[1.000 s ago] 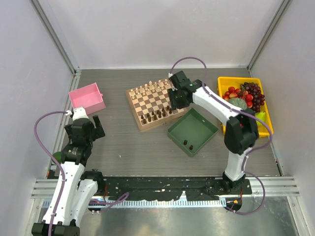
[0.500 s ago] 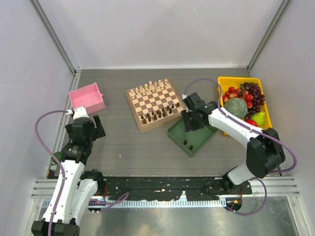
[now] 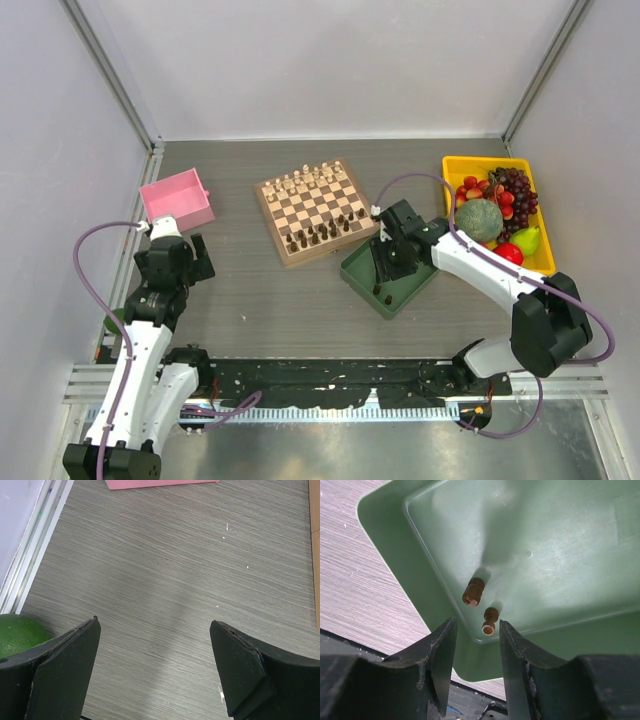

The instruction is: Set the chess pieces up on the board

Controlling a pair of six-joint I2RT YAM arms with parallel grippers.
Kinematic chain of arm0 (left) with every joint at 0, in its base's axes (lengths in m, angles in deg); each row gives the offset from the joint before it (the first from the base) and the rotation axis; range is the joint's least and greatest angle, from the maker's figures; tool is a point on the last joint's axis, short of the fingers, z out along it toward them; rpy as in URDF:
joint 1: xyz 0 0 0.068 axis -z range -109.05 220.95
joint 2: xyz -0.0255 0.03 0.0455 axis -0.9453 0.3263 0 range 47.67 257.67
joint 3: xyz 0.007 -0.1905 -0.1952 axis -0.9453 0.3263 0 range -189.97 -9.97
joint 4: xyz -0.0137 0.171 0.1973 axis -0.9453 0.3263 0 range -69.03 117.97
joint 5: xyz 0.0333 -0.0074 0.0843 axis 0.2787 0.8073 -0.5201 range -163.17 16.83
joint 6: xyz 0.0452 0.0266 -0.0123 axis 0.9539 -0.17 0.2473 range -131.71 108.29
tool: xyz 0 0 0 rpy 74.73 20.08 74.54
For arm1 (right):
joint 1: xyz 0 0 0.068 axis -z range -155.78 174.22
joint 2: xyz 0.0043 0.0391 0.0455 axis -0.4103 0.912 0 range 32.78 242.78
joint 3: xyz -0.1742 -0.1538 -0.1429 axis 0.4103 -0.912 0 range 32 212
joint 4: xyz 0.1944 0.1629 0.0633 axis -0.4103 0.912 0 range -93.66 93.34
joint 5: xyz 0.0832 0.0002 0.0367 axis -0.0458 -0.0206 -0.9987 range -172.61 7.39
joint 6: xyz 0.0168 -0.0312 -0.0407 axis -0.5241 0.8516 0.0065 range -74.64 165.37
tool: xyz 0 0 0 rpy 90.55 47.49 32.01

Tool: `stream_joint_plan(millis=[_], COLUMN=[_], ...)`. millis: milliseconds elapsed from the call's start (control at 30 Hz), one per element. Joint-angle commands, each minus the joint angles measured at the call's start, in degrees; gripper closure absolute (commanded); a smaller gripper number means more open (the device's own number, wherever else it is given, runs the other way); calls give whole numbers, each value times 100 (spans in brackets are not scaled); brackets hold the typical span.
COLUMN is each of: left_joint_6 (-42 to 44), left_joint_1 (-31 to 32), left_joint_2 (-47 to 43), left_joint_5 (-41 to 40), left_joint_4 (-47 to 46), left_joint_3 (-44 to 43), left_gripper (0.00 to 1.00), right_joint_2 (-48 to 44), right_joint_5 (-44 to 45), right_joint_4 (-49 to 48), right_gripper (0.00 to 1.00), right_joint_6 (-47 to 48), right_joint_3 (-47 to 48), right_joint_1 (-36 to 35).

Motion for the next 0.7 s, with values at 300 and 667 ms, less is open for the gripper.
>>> stream_joint_plan(millis=[300, 667], left_joint_6=[56, 73], left_joint_1=[-36, -36], left_joint_2=[9, 97], left_joint_5=[8, 25], left_joint_4=[-35, 0], left_joint_3=[-254, -289], left_gripper=[1, 1], right_joint_2=[-73, 235], right_joint_5=[-574, -539], right_joint_4=[-366, -550], right_gripper=[54, 54], right_joint_6=[145, 66], right_joint_3=[-235, -279], right_joint_1=[-5, -23])
